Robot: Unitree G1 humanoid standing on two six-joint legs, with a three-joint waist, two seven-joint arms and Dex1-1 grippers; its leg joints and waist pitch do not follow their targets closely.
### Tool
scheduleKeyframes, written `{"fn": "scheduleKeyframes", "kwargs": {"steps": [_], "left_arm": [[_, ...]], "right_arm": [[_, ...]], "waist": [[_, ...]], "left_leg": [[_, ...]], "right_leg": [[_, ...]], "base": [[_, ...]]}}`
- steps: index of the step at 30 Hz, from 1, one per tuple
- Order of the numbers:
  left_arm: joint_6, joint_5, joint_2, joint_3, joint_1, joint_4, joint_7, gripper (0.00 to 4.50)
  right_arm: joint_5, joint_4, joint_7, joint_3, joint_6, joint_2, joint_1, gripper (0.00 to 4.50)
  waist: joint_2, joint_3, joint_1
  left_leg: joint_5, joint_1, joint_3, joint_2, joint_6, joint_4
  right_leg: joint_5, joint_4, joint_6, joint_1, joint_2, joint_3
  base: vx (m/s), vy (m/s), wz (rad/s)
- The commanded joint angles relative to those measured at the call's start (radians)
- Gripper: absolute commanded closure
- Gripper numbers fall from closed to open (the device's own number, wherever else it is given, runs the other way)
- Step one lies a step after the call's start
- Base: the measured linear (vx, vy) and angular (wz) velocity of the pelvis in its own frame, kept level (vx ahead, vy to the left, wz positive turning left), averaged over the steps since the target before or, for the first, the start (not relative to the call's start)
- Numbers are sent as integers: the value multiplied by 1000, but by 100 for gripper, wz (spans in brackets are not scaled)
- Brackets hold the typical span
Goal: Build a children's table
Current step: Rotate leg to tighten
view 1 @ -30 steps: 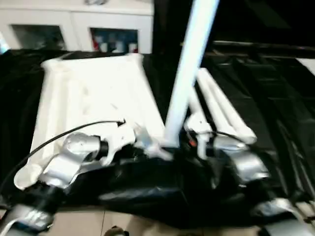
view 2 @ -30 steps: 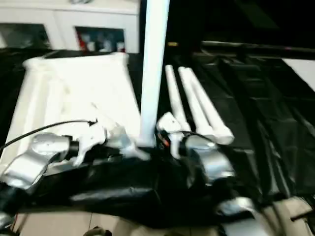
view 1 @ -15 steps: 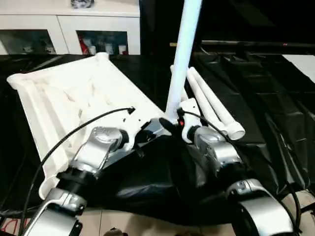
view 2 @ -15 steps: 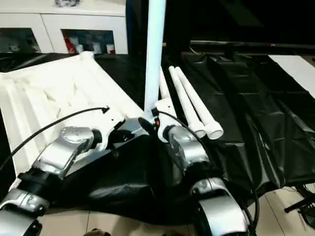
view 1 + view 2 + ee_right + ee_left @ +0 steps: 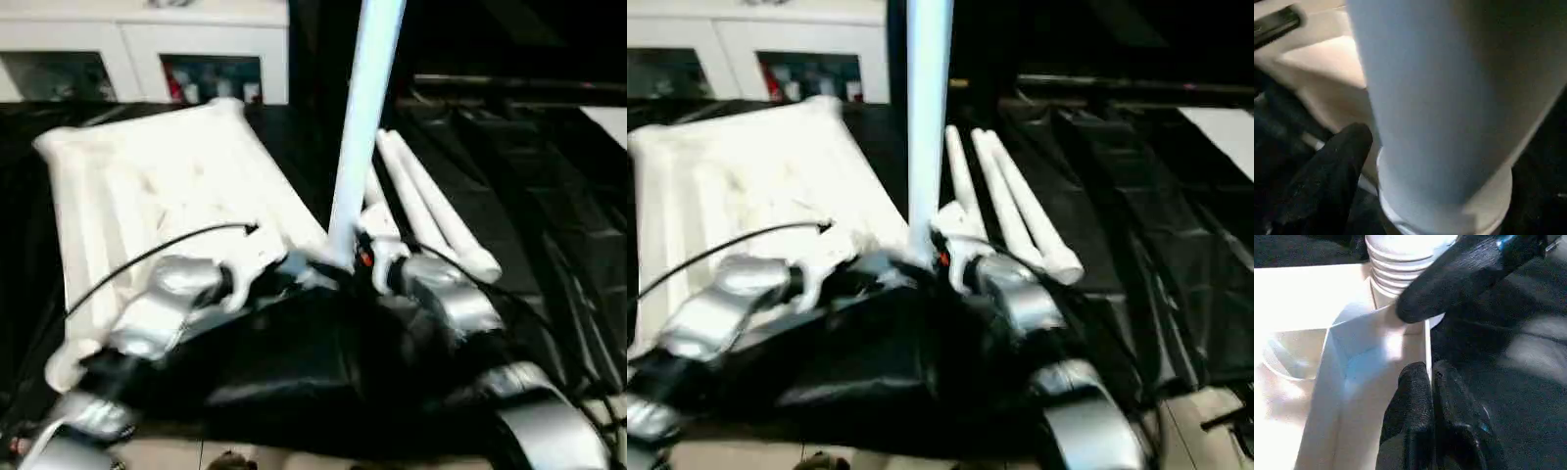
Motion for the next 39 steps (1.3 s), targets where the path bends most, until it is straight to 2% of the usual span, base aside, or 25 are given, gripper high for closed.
{"fn": "scheduleKeyframes", "kwargs": {"steps": [1, 6, 9, 17, 22, 25, 26, 27, 28, 29, 30, 31, 33, 34, 37, 39], "left_arm": [[-35, -30, -2, -51, 13, -45, -83, 450], [-50, -46, 39, -46, 30, -67, -146, 450], [-53, -54, 50, -47, 33, -71, -161, 450], [-47, -75, 68, -47, 43, -85, -214, 450], [-29, -67, 48, -38, 29, -64, -171, 450], [20, -46, -17, -3, -12, -17, -45, 450], [34, -41, -30, 4, -22, -7, -18, 450], [34, -41, -30, 4, -22, -7, -18, 450], [79, -12, -53, 8, -51, 14, 49, 450], [79, -12, -53, 8, -51, 14, 49, 450], [105, 2, -66, 9, -68, 22, 81, 450], [143, 6, -93, 22, -91, 34, 131, 450], [190, 6, -147, 48, -130, 52, 211, 450], [197, 7, -159, 52, -139, 57, 228, 450], [182, 19, -196, 42, -161, 83, 261, 450], [163, 25, -209, 29, -164, 95, 258, 450]], "right_arm": [[3, -36, 81, 33, 13, -20, 8, 57], [37, -143, 249, 68, 41, -115, 45, 57], [39, -165, 286, 74, 45, -135, 53, 57], [64, -188, 341, 81, 81, -150, 58, 126], [61, -192, 334, 86, 101, -133, 72, 161], [19, -106, 170, 65, 79, -68, 51, 166], [11, -85, 128, 58, 77, -53, 44, 167], [11, -85, 128, 58, 77, -53, 44, 168], [-4, -24, 32, 43, 96, -20, 18, 169], [-4, -24, 32, 43, 96, -20, 18, 170], [-7, 5, -7, 35, 106, -4, 6, 170], [1, 37, -58, 18, 118, 24, -9, 170], [21, 82, -158, -17, 140, 80, -35, 171], [24, 92, -187, -26, 145, 95, -41, 171], [29, 133, -299, -52, 144, 163, -68, 171], [10, 161, -348, -52, 111, 198, -84, 171]], "waist": [[18, -72, 1], [17, -70, 16], [16, -70, 21], [18, -73, 23], [16, -73, 24], [15, -70, 21], [16, -64, 17], [13, -65, 16], [14, -67, 10], [15, -65, 9], [13, -64, 3], [12, -65, 2], [15, -66, 1], [14, -67, 1], [15, -69, -3], [17, -71, -5]], "left_leg": [[-266, 18, -5, 30, 3, -63], [-283, 22, -4, 31, 0, -63], [-283, 20, -4, 31, -1, -63], [-263, 19, -5, 30, -3, -61], [-257, 19, -4, 29, -3, -60], [-280, 20, -5, 28, -13, -62], [-308, 24, -5, 26, -28, -64], [-331, 24, -11, 25, -39, -65], [-328, 24, -11, 26, -45, -66], [-335, 26, -12, 26, -45, -67], [-341, 23, -13, 24, -45, -66], [-335, 20, -15, 24, -43, -67], [-325, 25, -11, 24, -41, -63], [-324, 24, -12, 23, -42, -63], [-310, 19, -13, 22, -44, -64], [-303, 19, -12, 22, -41, -63]], "right_leg": [[-134, -69, -223, 45, -67, 42], [-165, -72, -217, 45, -67, 42], [-180, -73, -215, 45, -69, 42], [-155, -70, -223, 47, -68, 41], [-147, -69, -227, 48, -69, 41], [-190, -73, -219, 45, -69, 41], [-251, -80, -211, 40, -71, 42], [-319, -83, -193, 45, -75, 40], [-329, -83, -184, 43, -75, 42], [-337, -87, -181, 40, -74, 41], [-345, -86, -179, 43, -74, 41], [-346, -86, -174, 46, -75, 40], [-322, -87, -181, 39, -73, 41], [-322, -87, -184, 41, -73, 40], [-294, -85, -184, 44, -73, 40], [-273, -84, -184, 43, -73, 40]], "base": [[0, 0, 0], [0, 0, 0], [0, 0, 0], [0, 0, 0], [0, 0, 0], [0, 0, 0], [0, 0, 0], [0, 0, 0], [0, 0, 0], [0, 0, 0], [0, 0, 0], [0, 0, 0], [0, 0, 0], [0, 0, 0], [0, 0, 0], [0, 0, 0]]}}
